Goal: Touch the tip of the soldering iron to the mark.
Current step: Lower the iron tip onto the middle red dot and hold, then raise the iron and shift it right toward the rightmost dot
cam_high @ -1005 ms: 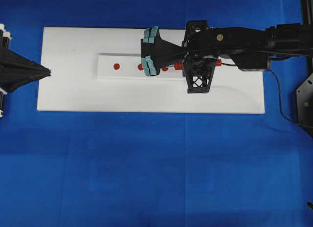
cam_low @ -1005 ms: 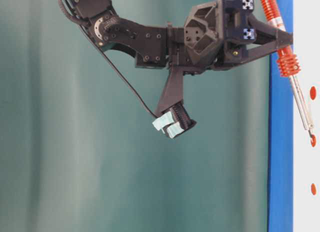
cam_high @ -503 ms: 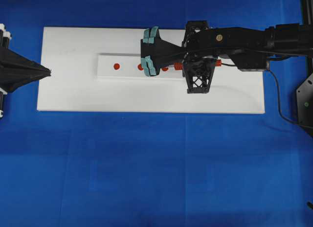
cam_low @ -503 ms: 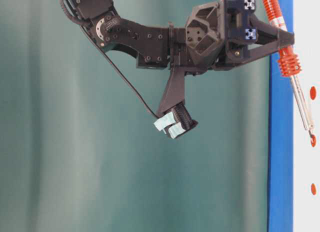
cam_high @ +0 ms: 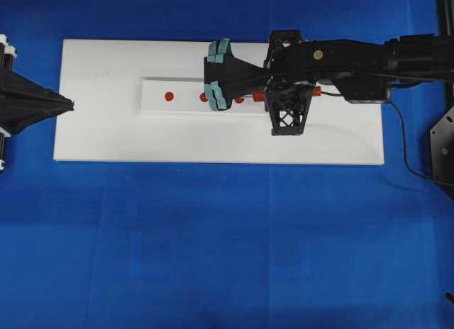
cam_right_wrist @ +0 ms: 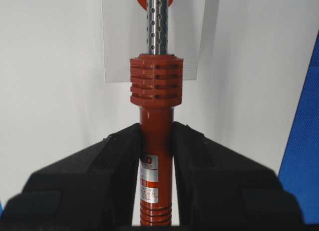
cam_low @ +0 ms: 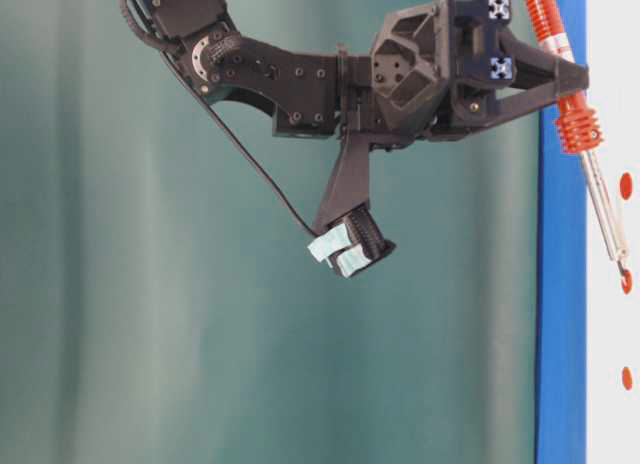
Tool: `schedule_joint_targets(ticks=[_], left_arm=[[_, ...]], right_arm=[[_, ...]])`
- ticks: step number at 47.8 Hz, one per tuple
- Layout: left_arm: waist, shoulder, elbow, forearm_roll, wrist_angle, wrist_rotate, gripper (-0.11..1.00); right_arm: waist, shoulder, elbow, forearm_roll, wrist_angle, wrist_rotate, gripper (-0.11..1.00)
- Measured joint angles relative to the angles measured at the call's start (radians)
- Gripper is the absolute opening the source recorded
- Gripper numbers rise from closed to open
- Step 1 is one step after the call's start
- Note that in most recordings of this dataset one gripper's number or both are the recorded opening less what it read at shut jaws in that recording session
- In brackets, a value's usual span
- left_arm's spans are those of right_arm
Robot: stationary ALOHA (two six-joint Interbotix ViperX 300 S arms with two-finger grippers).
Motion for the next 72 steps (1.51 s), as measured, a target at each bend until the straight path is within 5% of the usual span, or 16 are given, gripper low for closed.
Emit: schedule_joint_targets(ticks=[38, 72], left_arm=[[0.000, -0.002, 0.000, 0.000, 0.002, -0.006, 0.00], [0.000, -0.003, 0.000, 0.000, 0.002, -0.006, 0.00]], right_arm=[[0.000, -0.002, -0.018, -0.002, 0.018, -0.003, 0.06], [0.000, -0.129, -0.152, -0.084, 0.213, 0.000, 0.06]])
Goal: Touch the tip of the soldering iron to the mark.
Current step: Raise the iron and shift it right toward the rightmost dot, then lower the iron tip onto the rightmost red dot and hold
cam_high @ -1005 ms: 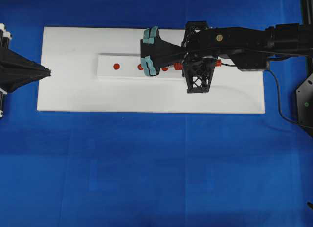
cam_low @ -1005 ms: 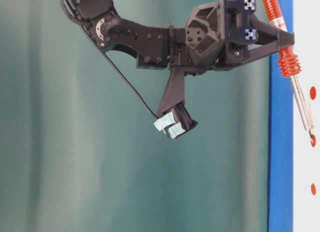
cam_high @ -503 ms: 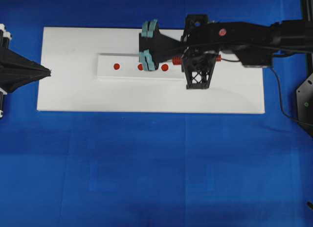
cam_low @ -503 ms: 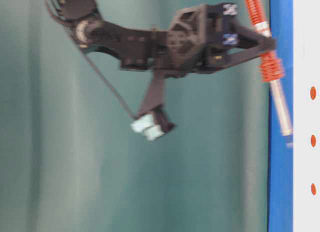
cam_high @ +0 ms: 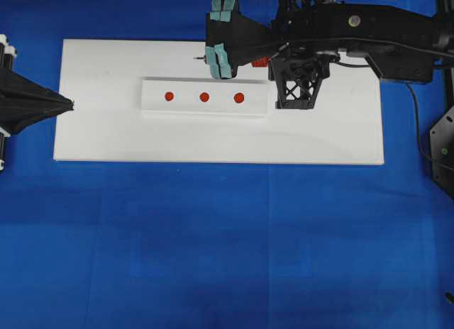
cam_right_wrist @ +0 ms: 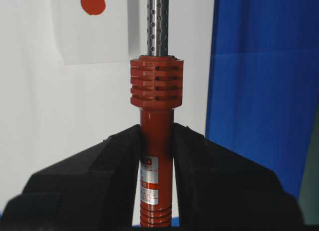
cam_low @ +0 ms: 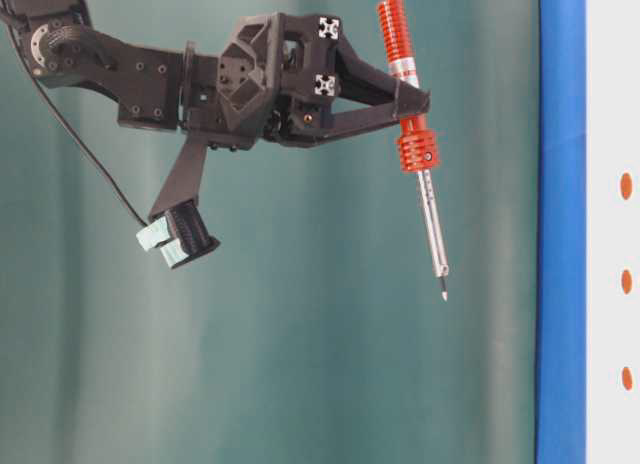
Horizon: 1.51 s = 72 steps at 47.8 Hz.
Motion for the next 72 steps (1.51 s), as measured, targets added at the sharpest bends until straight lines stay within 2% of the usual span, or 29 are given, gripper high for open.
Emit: schedule_joint_targets(ticks=[9, 33, 72], left_arm=[[0.000, 0.002, 0.002, 0.000, 0.000, -0.002, 0.00], [0.000, 0.000, 0.000, 0.000, 0.009, -0.002, 0.00], [0.000, 0.000, 0.002, 0.000, 0.009, -0.003, 0.00]], right_arm=[[0.000, -0.023, 0.032, 0.000, -0.002, 0.000, 0.06], [0.000, -0.267, 0.307, 0.006, -0.046, 0.011, 0.06], [0.000, -0.288, 0.324, 0.009, -0.069, 0.008, 0.06]])
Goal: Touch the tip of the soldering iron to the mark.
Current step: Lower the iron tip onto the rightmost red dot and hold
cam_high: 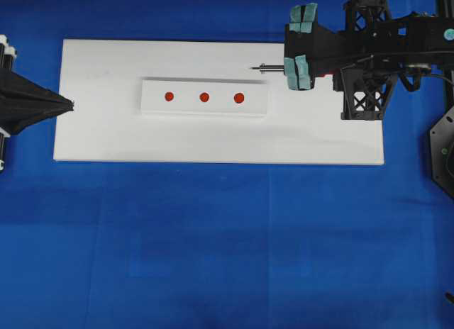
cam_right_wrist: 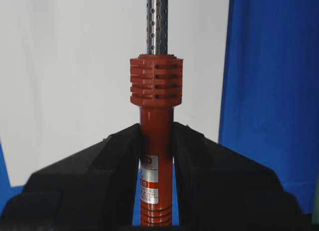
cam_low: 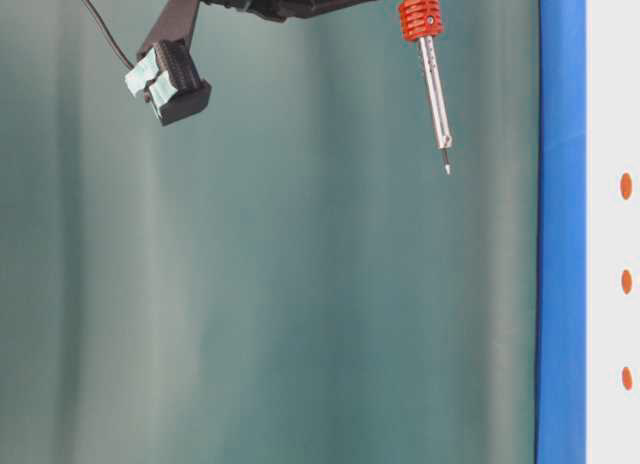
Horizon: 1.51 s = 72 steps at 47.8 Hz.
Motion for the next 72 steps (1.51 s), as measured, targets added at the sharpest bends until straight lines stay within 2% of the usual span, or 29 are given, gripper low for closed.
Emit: schedule_joint_targets(ticks=[27, 54, 72], left_arm=[[0.000, 0.000, 0.000, 0.000, 0.000, 0.000, 0.00], [0.000, 0.000, 0.000, 0.000, 0.000, 0.003, 0.00], [0.000, 0.000, 0.005, 0.000, 0.002, 0.006, 0.00]], right_arm=[[0.000, 0.006, 0.000, 0.011, 0.000, -0.002, 0.06], [0.000, 0.173, 0.032, 0.043, -0.112, -0.009, 0.06], [-0.003, 0.238, 0.046, 0.051, -0.173, -0.009, 0.06]])
